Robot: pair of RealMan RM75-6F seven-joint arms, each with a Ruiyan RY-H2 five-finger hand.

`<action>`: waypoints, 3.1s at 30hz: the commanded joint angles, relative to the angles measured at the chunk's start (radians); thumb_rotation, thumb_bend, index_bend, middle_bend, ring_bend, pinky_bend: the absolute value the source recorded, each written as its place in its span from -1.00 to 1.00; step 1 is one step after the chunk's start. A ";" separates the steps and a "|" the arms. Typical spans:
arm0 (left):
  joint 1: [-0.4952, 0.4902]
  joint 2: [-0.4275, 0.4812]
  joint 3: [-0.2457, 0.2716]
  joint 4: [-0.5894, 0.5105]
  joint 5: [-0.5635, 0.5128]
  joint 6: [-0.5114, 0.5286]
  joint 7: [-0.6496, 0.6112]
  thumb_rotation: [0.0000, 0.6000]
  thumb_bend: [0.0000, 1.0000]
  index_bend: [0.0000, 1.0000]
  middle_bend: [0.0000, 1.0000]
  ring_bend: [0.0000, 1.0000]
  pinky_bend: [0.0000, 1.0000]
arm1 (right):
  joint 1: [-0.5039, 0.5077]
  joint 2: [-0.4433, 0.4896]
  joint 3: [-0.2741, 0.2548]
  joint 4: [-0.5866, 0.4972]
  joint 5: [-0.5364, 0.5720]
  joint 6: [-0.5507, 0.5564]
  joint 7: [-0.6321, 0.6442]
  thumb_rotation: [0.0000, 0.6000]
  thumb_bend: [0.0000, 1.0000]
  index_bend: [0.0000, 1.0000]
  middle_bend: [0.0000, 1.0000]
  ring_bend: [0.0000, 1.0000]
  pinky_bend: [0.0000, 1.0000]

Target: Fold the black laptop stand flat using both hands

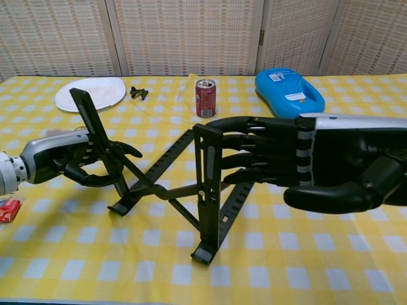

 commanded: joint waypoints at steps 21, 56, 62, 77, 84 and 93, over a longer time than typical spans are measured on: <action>0.087 0.068 -0.043 -0.225 -0.130 -0.010 0.288 1.00 -0.17 0.21 -0.54 -0.83 -1.00 | 0.001 -0.178 0.116 0.131 0.147 -0.091 0.080 1.00 -0.11 -1.00 -1.00 -0.97 -1.00; 0.115 0.063 -0.072 -0.226 -0.103 -0.032 0.309 1.00 -0.17 0.09 -0.54 -0.85 -1.00 | -0.017 -0.275 0.069 0.194 0.179 -0.150 0.479 1.00 -0.11 -1.00 -1.00 -0.92 -1.00; 0.128 0.077 -0.065 -0.239 -0.058 0.018 0.318 1.00 -0.18 -0.28 -0.55 -0.86 -1.00 | -0.048 -0.257 0.089 0.171 0.188 -0.141 0.154 1.00 -0.11 -1.00 -1.00 -0.96 -1.00; 0.169 0.116 -0.073 -0.282 -0.001 0.165 0.509 1.00 -0.23 -0.75 -0.73 -1.00 -1.00 | -0.109 -0.348 0.260 0.054 0.416 -0.203 -0.364 1.00 -0.11 -1.00 -1.00 -1.00 -1.00; 0.178 0.139 -0.066 -0.297 0.023 0.194 0.524 1.00 -0.23 -0.75 -0.74 -1.00 -1.00 | -0.135 -0.373 0.338 0.044 0.533 -0.224 -0.479 1.00 -0.11 -1.00 -1.00 -1.00 -1.00; 0.181 0.160 -0.068 -0.304 0.032 0.212 0.534 1.00 -0.24 -0.75 -0.74 -1.00 -1.00 | -0.227 -0.322 0.384 0.007 0.609 -0.175 -0.477 1.00 -0.11 -1.00 -1.00 -1.00 -1.00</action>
